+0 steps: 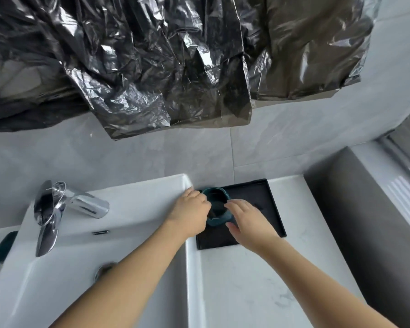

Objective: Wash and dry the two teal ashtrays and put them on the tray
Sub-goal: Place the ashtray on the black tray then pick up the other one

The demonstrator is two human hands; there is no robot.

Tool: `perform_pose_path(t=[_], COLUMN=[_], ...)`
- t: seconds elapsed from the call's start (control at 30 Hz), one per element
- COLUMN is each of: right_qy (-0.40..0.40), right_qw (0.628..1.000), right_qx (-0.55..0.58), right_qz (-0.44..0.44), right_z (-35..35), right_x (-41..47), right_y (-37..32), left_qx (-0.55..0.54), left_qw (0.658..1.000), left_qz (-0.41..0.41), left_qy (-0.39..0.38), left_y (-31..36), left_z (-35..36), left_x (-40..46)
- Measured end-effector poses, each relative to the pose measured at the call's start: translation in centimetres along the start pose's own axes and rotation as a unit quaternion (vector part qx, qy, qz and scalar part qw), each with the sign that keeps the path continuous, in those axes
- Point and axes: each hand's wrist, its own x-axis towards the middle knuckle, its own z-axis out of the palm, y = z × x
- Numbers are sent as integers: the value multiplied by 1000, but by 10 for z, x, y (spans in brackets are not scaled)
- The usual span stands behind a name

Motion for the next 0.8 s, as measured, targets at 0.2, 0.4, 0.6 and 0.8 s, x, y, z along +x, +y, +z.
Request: perform_pose_path(t=[0.2,0.4,0.6,0.8], right_qy=[104,80,53,48], right_qw=[986,986,989,985], right_qx=[114,138,130,159], right_qz=[65,39,38,50], right_z=[-7,19,65,112], right_x=[-52,-73,-79,-64], right_y=[-83,-181,-271,-370], left_qx=[-323,-350,-383,-372], left_qw=[895,868,854,849], left_qz=[-178,-210,-219,-246], left_qy=[250,283,276,283], left_y=[17,-6,-58,-146], left_z=[8,35,64,93], left_x=[-120,-207,-285,-364])
